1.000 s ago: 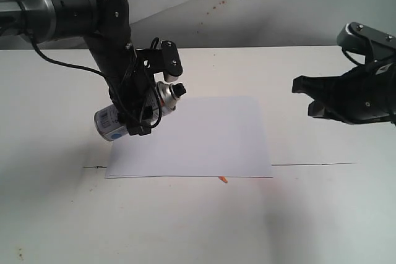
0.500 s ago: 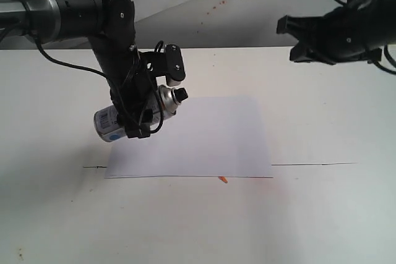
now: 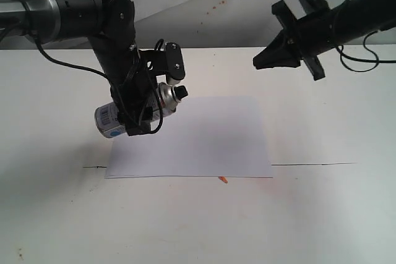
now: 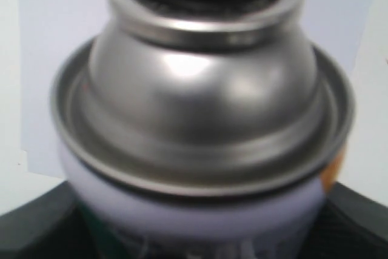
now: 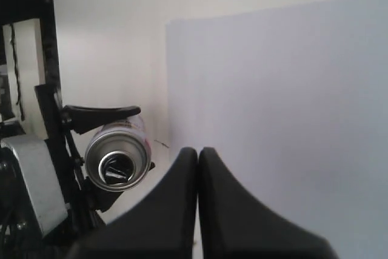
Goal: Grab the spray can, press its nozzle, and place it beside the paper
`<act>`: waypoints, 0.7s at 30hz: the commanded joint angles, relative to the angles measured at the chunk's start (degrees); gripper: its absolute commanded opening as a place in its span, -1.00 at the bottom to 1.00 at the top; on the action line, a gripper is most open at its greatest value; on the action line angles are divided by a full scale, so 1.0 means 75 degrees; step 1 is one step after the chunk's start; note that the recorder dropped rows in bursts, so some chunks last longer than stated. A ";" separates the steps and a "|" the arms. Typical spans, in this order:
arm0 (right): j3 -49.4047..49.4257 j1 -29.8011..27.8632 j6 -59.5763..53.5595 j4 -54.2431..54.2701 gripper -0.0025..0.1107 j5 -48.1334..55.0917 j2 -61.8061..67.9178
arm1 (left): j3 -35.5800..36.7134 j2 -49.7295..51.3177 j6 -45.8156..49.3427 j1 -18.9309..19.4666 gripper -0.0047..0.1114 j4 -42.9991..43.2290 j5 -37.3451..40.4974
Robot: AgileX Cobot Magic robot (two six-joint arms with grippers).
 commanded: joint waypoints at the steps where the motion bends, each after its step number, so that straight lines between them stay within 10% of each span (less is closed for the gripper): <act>1: -0.0062 0.0387 -0.0183 0.0346 -0.96 0.0120 0.0070 | -0.0096 -0.0069 0.0029 -0.0037 -0.92 0.0008 -0.0221; 21: -0.0062 0.1359 -0.0706 0.0998 -0.96 0.0120 0.0440 | -0.0096 0.0112 0.0007 -0.0037 -0.92 0.0244 -0.0335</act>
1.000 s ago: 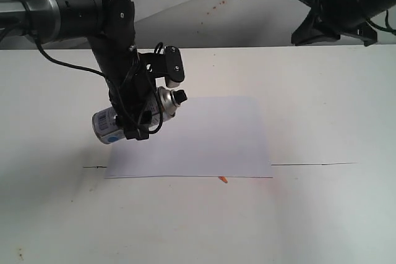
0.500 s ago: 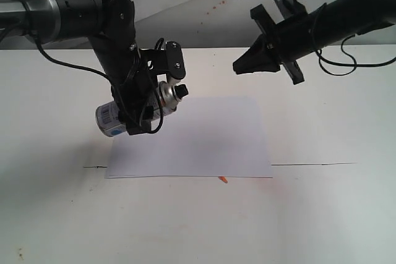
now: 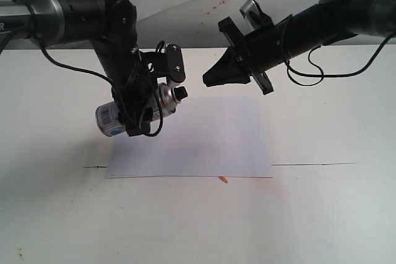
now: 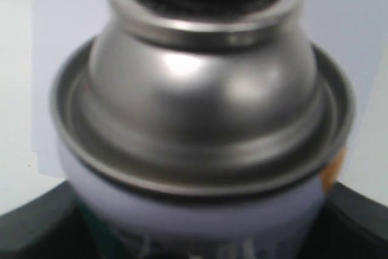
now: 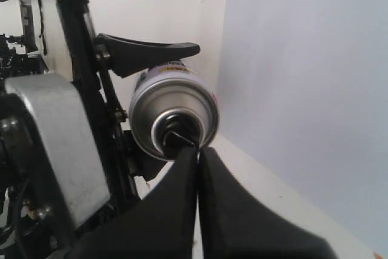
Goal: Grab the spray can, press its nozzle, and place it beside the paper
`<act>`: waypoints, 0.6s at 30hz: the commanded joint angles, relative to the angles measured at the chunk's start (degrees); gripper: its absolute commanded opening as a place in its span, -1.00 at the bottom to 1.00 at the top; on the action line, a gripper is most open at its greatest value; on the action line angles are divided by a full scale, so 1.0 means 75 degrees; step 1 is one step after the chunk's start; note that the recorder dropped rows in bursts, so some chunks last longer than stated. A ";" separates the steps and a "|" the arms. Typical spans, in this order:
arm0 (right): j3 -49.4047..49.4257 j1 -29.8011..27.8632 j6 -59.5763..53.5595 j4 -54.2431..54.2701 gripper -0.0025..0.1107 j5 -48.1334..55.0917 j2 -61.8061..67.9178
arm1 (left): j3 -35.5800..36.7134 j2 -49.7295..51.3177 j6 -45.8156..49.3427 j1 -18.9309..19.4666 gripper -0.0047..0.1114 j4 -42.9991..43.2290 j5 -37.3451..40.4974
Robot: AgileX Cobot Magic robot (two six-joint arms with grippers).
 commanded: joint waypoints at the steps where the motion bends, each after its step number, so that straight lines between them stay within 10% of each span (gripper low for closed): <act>1: -0.0036 0.0025 -0.0354 0.0398 -0.96 0.0036 0.0062 | -0.0096 -0.0018 0.0007 -0.0037 -0.92 0.0032 -0.0089; 18: -0.0036 0.0007 -0.1034 0.1054 -0.96 0.0036 0.0472 | -0.0096 -0.0003 -0.0642 -0.0037 -0.92 0.0541 -0.0736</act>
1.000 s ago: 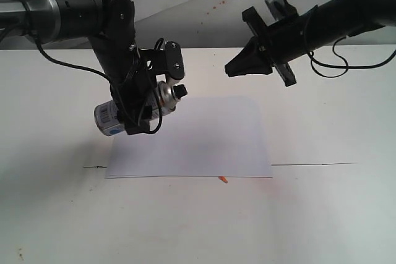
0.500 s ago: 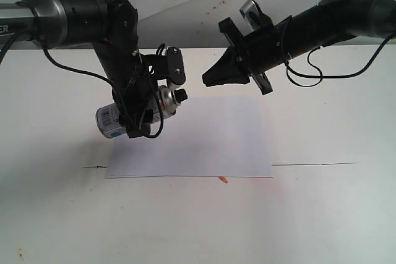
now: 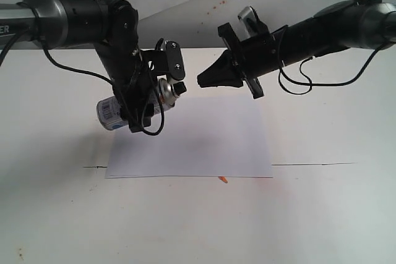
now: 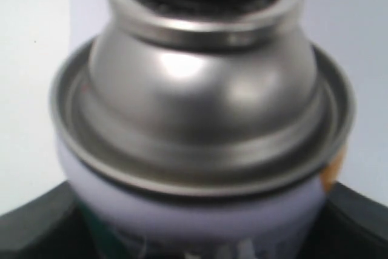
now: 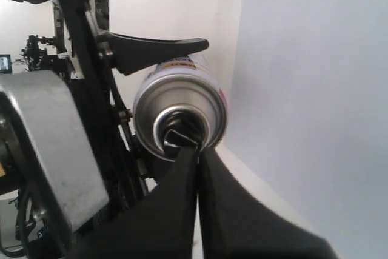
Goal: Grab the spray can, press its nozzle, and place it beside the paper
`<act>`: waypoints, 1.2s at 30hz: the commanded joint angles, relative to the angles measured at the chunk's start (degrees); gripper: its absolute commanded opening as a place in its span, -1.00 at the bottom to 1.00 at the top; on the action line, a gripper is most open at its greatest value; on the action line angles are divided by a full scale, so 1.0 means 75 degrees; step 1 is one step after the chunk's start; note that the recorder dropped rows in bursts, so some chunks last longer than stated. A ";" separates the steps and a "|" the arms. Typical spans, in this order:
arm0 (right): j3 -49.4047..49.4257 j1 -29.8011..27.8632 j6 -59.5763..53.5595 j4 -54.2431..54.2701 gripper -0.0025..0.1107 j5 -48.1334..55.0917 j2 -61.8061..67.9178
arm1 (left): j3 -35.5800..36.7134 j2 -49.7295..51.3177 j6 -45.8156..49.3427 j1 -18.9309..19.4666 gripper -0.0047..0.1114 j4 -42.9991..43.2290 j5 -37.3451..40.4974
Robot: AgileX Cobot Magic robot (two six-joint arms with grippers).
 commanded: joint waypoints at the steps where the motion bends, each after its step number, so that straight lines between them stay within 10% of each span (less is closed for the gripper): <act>1: -0.0036 0.0007 -0.0165 0.0170 -0.96 0.0036 -0.0006 | -0.0096 -0.0102 -0.0204 -0.0037 -0.92 0.0103 -0.0218; 36: -0.0036 0.0568 -0.0276 0.0368 -0.96 0.0036 0.0147 | -0.0096 -0.0102 -0.0111 -0.0093 -0.92 -0.0351 -0.0266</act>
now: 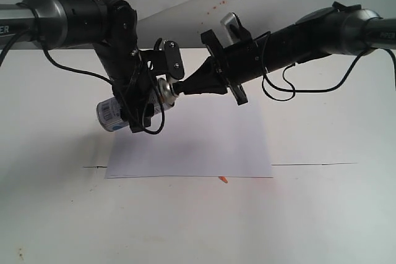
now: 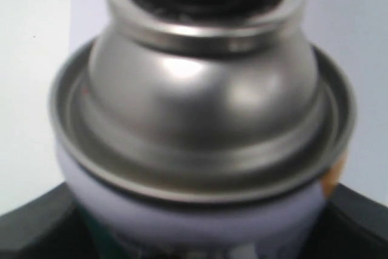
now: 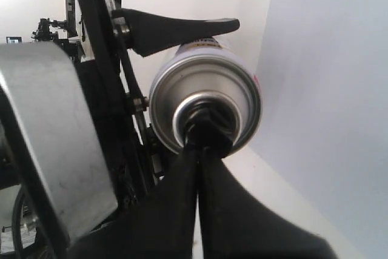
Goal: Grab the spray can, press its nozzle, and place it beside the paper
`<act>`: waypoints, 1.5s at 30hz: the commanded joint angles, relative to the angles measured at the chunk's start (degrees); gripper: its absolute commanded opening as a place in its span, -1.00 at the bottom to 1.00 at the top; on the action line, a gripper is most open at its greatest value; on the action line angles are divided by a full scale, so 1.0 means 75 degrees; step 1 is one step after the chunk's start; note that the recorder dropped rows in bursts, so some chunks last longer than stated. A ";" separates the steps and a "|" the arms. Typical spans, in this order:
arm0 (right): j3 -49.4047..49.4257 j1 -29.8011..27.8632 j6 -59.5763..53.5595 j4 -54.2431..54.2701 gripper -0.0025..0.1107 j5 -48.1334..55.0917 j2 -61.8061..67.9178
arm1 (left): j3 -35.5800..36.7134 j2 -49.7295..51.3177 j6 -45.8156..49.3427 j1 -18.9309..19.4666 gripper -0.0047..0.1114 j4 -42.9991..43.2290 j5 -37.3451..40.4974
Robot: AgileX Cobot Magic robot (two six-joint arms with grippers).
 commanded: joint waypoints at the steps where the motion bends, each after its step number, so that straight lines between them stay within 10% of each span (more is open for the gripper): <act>1: -0.0036 0.0087 -0.0115 0.0079 -0.96 0.0051 -0.0005 | -0.0096 -0.0117 0.0024 -0.0112 -0.92 -0.0250 -0.0238; 45: 0.0926 -0.1104 -0.0294 -0.1961 -0.96 -0.1493 -0.1282 | -0.0096 -0.0117 -0.0056 -0.0176 -0.92 -0.0387 -0.0153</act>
